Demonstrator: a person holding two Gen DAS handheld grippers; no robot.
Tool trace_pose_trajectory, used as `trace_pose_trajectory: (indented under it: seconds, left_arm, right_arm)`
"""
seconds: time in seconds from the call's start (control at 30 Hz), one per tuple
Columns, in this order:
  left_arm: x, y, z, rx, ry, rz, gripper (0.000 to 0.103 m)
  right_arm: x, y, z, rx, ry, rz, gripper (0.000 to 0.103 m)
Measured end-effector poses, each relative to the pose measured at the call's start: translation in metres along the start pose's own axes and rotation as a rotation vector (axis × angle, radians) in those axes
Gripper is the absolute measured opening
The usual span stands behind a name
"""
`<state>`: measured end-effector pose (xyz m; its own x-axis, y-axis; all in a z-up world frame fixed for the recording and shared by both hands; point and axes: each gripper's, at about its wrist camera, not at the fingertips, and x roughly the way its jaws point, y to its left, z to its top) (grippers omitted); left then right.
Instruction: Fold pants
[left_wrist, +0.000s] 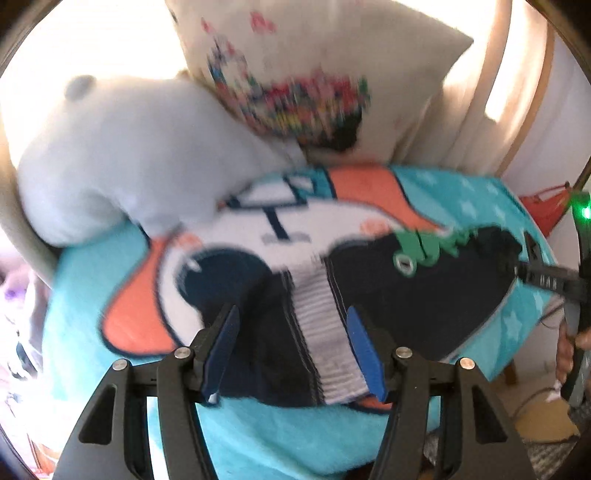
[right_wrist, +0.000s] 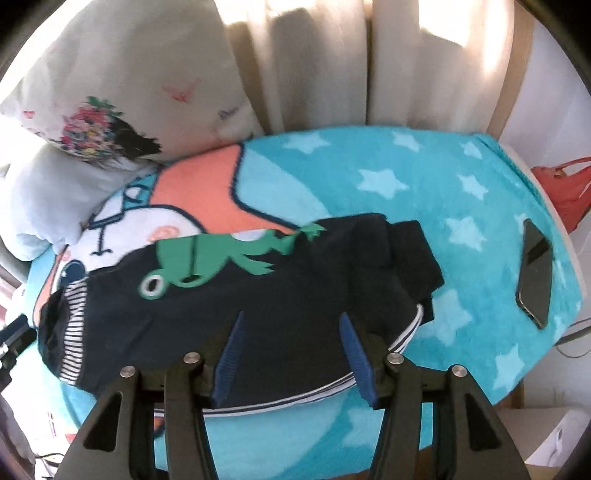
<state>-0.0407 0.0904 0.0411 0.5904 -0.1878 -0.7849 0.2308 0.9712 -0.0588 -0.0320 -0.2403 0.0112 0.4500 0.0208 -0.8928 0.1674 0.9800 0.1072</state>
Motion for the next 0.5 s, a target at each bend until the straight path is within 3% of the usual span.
trace_pose_trajectory:
  seconds: [0.23, 0.37, 0.5]
  left_arm:
    - [-0.025, 0.012, 0.016, 0.001, -0.139, 0.02, 0.065]
    - [-0.034, 0.014, 0.021, -0.012, -0.165, 0.029, 0.065]
    - [-0.039, 0.013, 0.023, -0.028, -0.142, 0.065, 0.066]
  right_arm:
    - [-0.024, 0.048, -0.014, -0.02, -0.009, -0.012, 0.058]
    - [-0.032, 0.07, -0.022, -0.083, -0.018, -0.029, 0.062]
    - [-0.026, 0.089, -0.024, -0.139, -0.004, -0.022, 0.062]
